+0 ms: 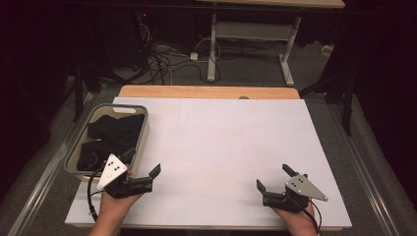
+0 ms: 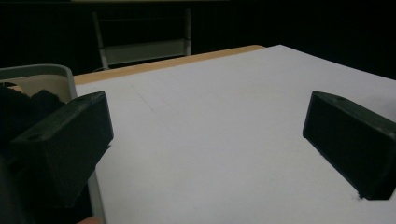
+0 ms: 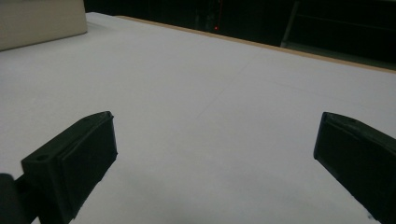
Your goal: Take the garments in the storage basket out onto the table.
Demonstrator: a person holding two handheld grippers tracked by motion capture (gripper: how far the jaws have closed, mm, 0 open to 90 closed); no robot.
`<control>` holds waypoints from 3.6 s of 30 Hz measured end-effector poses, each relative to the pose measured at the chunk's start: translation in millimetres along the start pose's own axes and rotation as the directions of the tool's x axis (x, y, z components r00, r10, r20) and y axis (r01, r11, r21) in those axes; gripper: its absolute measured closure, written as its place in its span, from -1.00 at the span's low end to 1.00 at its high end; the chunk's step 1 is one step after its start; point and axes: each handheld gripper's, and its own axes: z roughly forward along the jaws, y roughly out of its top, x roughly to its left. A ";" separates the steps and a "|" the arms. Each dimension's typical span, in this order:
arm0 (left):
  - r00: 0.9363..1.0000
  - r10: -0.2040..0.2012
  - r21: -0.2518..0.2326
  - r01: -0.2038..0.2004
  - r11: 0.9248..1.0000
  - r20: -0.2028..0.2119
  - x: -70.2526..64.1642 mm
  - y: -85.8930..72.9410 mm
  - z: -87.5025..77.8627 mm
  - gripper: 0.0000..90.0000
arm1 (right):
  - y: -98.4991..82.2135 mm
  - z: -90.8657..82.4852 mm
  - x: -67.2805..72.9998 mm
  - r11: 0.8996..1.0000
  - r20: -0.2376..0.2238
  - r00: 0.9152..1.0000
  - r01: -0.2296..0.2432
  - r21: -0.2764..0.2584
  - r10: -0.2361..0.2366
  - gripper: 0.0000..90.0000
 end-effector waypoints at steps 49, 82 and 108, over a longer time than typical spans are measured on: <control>0.998 -0.057 0.060 0.055 0.997 0.035 8.4 15.0 -9.9 -0.98 | 5.4 -6.9 -0.1 0.999 0.004 1.000 0.029 -0.018 -0.029 -1.00; 0.990 -0.095 0.088 0.104 0.991 -0.100 76.4 14.2 -46.8 -0.98 | 4.0 -8.9 -3.6 0.999 0.017 0.999 0.030 -0.018 -0.030 -1.00; 0.973 -0.137 0.065 0.151 0.986 -0.186 112.1 4.4 -70.2 -0.98 | 2.5 -7.8 -2.2 1.000 0.009 1.000 0.025 -0.010 -0.025 -1.00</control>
